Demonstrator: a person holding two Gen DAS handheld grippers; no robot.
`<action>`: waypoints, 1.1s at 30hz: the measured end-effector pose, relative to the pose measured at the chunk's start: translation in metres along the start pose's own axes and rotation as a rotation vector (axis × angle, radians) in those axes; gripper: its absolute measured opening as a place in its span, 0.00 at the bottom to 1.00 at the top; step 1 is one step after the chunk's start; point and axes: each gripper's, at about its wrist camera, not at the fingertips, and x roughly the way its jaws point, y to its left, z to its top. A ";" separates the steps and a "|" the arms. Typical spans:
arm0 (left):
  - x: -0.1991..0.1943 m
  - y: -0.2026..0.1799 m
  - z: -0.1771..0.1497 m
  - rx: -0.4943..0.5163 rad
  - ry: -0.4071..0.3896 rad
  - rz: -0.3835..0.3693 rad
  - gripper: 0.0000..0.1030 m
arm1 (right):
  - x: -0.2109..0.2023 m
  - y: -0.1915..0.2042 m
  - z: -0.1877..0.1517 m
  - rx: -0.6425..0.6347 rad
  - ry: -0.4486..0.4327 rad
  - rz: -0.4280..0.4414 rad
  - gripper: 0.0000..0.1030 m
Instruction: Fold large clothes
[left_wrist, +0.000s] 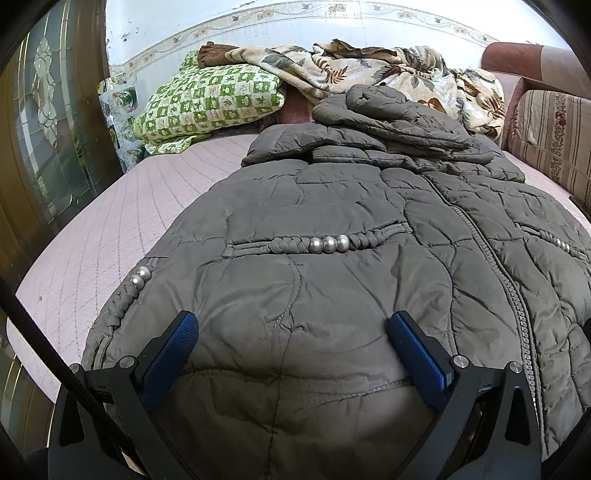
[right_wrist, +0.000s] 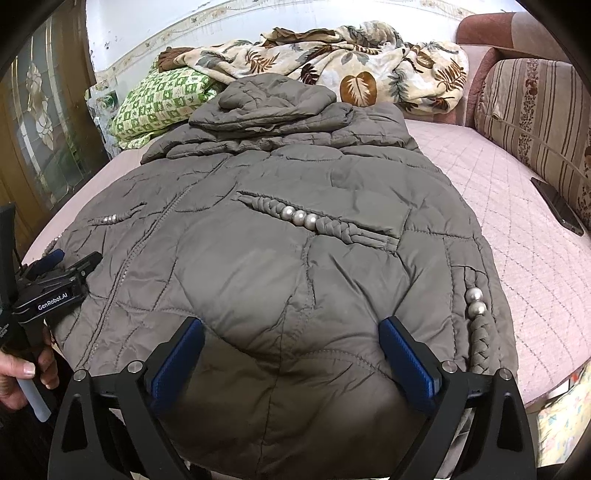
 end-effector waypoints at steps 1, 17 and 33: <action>-0.001 0.001 0.000 -0.001 0.001 -0.005 1.00 | -0.002 -0.001 0.000 0.004 -0.002 0.005 0.95; -0.032 0.030 0.000 -0.073 -0.031 0.017 1.00 | -0.056 -0.075 -0.002 0.284 -0.115 0.002 0.95; -0.023 0.076 0.002 -0.222 0.015 0.077 1.00 | -0.066 -0.138 -0.004 0.492 -0.142 -0.022 0.95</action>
